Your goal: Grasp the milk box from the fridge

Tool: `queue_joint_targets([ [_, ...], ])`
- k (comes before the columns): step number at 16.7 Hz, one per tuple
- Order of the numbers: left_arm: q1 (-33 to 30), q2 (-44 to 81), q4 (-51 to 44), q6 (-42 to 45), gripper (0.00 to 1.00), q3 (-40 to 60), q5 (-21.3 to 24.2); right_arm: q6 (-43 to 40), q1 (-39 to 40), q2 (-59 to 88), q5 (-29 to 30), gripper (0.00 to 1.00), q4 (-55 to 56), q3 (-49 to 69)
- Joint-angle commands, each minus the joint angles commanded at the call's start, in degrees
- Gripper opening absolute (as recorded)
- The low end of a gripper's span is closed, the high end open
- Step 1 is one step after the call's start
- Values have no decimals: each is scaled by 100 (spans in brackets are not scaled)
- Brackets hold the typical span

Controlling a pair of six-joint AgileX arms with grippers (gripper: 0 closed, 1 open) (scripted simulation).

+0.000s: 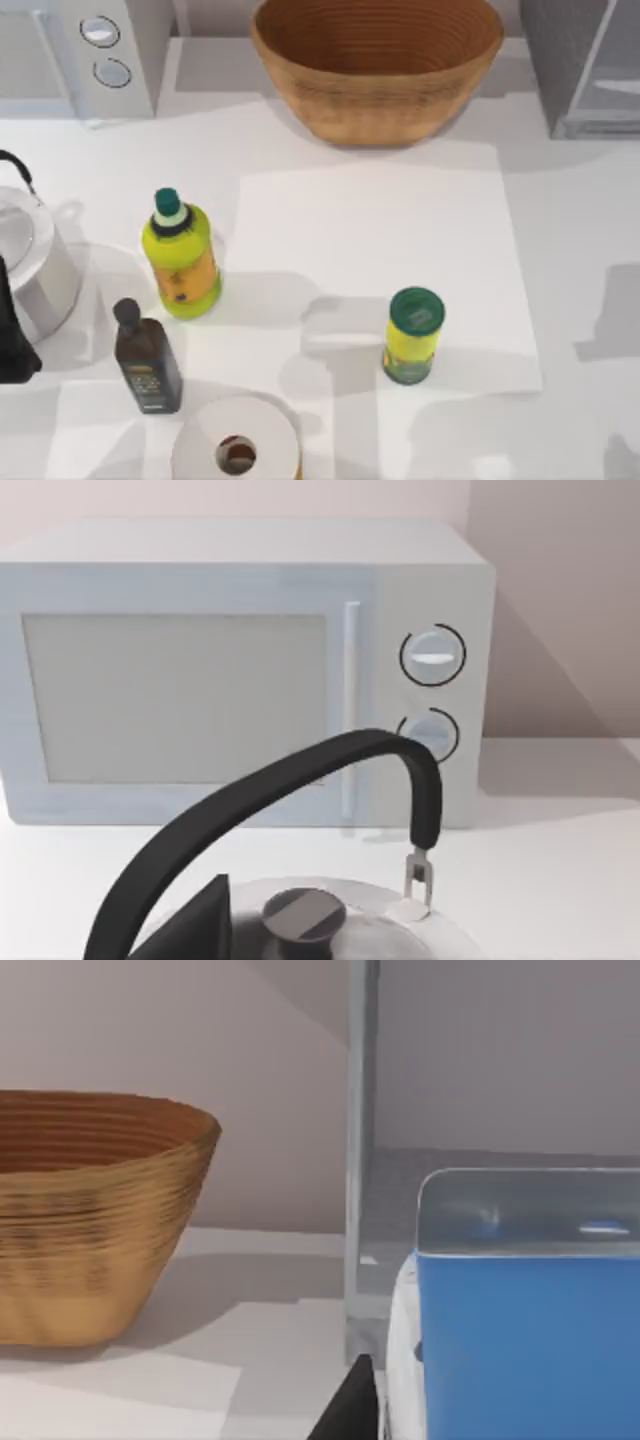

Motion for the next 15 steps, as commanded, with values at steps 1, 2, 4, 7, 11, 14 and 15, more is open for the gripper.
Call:
queue_joint_targets([
  [1,0,0,0,0,100,0,0,0,-14,423,-160,0,351,78],
  [2,0,0,0,0,100,0,0,1,-30,877,-331,0,726,161],
  [4,0,0,0,0,100,0,0,5,-65,1847,-696,0,1519,334],
  [7,0,0,0,0,100,0,0,21,-118,3408,-1279,0,2776,600],
  [11,0,0,0,0,100,0,0,72,-179,5520,-2077,0,4462,949],
  [14,0,0,0,0,100,0,0,120,-216,7008,-2647,0,5668,1207],
  [15,0,0,0,0,100,0,0,134,-228,7472,-2826,0,6051,1291],
])
